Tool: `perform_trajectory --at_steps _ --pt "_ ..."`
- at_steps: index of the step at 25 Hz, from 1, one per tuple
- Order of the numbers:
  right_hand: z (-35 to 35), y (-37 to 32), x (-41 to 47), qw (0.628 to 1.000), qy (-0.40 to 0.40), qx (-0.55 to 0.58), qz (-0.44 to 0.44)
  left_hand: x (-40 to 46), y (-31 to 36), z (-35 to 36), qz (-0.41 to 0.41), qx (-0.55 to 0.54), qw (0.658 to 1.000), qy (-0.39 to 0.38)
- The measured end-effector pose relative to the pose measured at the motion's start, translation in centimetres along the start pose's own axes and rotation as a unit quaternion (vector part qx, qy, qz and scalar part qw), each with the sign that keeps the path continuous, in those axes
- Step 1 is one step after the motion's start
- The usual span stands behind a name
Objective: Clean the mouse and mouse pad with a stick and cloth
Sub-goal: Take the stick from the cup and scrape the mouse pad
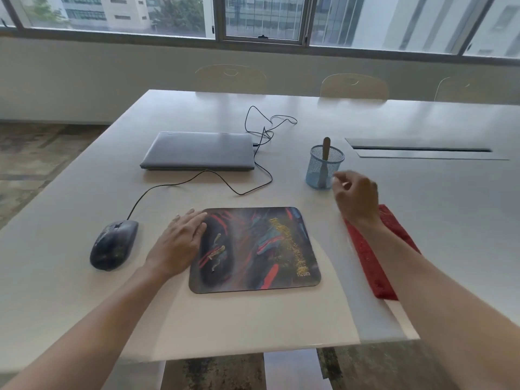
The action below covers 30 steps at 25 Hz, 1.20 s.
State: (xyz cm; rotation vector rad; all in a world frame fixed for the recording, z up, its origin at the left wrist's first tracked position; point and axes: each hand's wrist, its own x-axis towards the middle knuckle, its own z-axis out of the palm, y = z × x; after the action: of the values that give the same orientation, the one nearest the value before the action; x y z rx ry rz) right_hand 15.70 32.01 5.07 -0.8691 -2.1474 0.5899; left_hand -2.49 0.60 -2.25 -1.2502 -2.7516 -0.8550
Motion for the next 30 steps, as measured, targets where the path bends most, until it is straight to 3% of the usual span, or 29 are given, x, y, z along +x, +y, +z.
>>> perform_trajectory --at_steps 5,12,17,22,26,30 --pt "-0.4 -0.5 8.3 0.991 -0.039 -0.051 0.116 -0.1 -0.3 0.4 0.024 0.048 0.999 -0.003" --pt "2.8 -0.9 14.7 0.953 -0.125 -0.24 0.136 0.2 -0.5 0.5 0.016 0.03 0.999 0.008" --pt "4.4 -1.4 15.8 0.937 -0.15 -0.299 0.101 0.4 -0.7 0.6 0.025 0.033 0.999 0.02" --pt "5.1 -1.3 16.0 0.938 -0.169 -0.27 0.134 0.3 -0.5 0.5 0.026 0.031 0.999 0.018" --pt "3.9 -2.0 16.0 0.963 -0.097 -0.196 0.157 0.3 -0.4 0.5 0.023 0.03 0.999 0.017" --pt "1.0 -3.9 14.9 0.988 -0.022 -0.083 0.125 0.3 -0.5 0.4 0.019 0.025 0.999 0.011"
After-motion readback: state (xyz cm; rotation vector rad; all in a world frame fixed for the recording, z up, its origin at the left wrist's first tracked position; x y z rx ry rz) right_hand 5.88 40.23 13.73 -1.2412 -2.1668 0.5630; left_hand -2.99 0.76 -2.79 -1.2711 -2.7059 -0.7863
